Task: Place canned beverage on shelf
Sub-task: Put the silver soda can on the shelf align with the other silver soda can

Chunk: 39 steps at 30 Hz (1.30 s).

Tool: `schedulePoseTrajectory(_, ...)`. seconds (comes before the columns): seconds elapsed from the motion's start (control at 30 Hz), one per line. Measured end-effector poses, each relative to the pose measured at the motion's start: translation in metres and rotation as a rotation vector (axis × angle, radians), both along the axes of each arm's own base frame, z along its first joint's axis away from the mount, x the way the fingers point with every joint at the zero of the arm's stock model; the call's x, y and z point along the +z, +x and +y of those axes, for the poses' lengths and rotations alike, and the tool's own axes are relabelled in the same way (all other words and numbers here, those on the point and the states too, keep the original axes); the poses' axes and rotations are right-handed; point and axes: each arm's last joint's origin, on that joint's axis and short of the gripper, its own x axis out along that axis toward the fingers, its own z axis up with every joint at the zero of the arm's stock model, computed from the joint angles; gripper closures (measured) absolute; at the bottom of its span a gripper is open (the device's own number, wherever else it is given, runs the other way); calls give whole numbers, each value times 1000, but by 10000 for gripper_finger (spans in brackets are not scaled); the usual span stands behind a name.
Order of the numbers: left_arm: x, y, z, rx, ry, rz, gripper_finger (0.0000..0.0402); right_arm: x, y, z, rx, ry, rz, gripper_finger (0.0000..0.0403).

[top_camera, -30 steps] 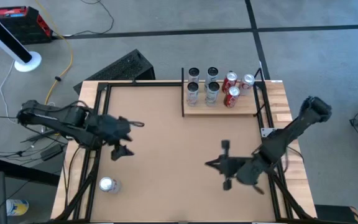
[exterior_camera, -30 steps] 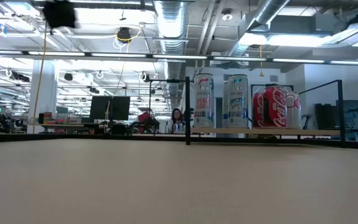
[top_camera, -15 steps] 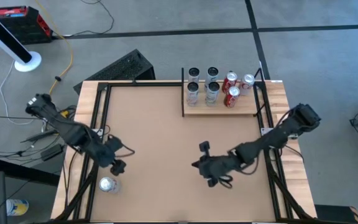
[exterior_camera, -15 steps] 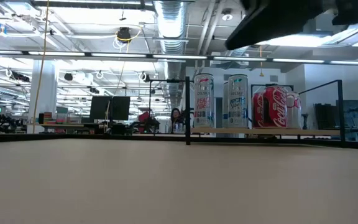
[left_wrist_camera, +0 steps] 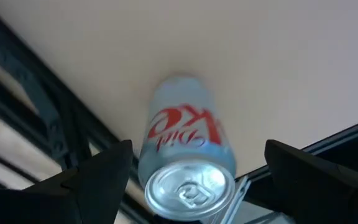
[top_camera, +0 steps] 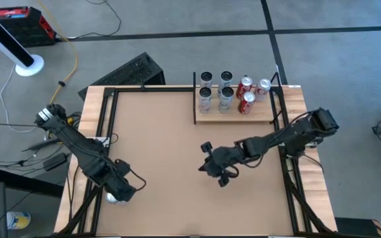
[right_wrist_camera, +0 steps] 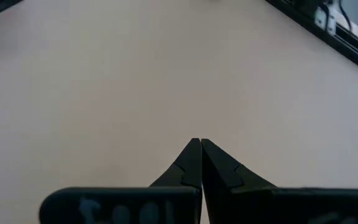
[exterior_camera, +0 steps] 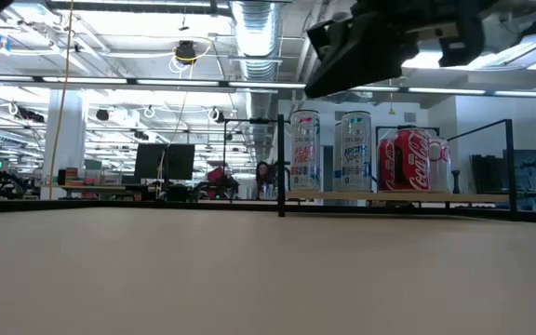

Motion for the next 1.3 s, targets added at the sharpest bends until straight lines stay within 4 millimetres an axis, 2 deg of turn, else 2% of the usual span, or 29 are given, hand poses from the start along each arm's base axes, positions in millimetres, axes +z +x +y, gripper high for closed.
schedulePoseTrajectory(0.13, -4, -3, -8, 47, -17, 60, 51, 0, 3, -11, 59, 10, -2, 378)
schedulePoseTrajectory(0.3, -3, -7, -18, 114, -44, 48, 51, 0, 6, -21, 64, 24, 3, 378)
schedulePoseTrajectory(0.47, -4, -12, -26, 161, -51, 52, 51, 0, 6, -24, 56, 22, 8, 378)
schedulePoseTrajectory(0.9, -23, -8, -41, 20, 8, 95, 51, 0, 3, -13, 53, 69, 22, 378)
schedulePoseTrajectory(1.2, -25, -7, -37, -55, 55, 61, 53, -5, -4, 0, 50, 103, 94, 378)
schedulePoseTrajectory(1.3, -31, -6, -35, -72, 50, 65, 65, -8, -9, 3, 32, 109, 149, 378)
